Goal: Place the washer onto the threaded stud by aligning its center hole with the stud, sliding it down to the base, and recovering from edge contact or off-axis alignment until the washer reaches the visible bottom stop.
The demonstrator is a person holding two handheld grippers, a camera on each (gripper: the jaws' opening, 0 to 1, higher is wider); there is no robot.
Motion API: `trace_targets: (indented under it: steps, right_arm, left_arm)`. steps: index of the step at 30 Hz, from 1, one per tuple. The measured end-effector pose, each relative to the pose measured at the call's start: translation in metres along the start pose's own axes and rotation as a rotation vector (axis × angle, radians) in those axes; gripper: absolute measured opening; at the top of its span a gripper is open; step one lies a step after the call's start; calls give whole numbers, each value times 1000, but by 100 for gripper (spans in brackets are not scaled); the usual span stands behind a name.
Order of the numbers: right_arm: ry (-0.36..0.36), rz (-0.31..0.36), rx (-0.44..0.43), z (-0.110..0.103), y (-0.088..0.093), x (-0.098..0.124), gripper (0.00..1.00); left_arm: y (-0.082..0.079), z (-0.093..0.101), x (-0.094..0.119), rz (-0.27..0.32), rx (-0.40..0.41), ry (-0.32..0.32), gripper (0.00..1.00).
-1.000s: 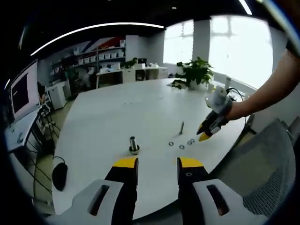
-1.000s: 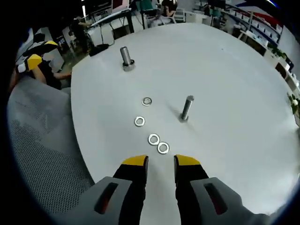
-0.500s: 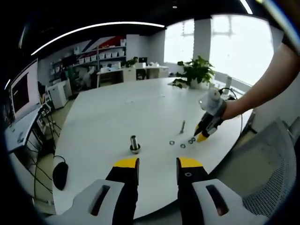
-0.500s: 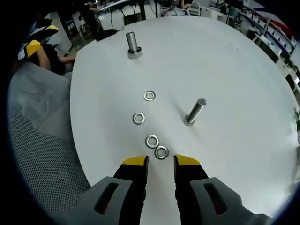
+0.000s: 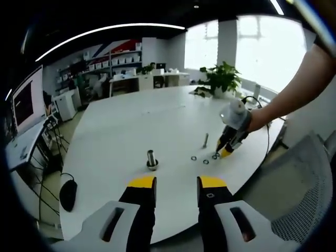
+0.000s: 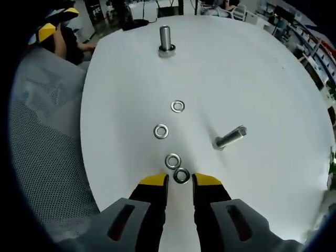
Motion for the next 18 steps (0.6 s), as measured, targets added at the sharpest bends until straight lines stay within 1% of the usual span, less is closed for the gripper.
trace_targets:
  steps: [2, 6, 7, 12, 18]
  right_arm:
    - [-9, -44, 36, -1, -1, -1, 20]
    - [-21, -63, 92, -4, -4, -3, 15]
    - [-21, -71, 102, -3, -4, -3, 15]
    - [-27, -78, 78, -1, -3, -3, 15]
    - [-30, -60, 73, -2, -3, -2, 15]
  left_arm:
    - [0, 0, -1, -2, -3, 3, 29]
    - [1, -1, 0, -5, -1, -5, 29]
    - [1, -1, 0, -5, 0, -6, 29]
    - [1, -2, 0, -6, -1, -7, 29]
    - [2, -2, 0, -10, -2, -11, 29]
Point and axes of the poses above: the point that each gripper's makers call its tool centre point, and the gripper's own axes: x roughly backward along the fingers, z roughly to its right, y roughly out of its underside, the point moved 2 cm from there along x, roughly backward along the fingers, and after that the axes turned 9 degrees about z, right-handed, at the moved point
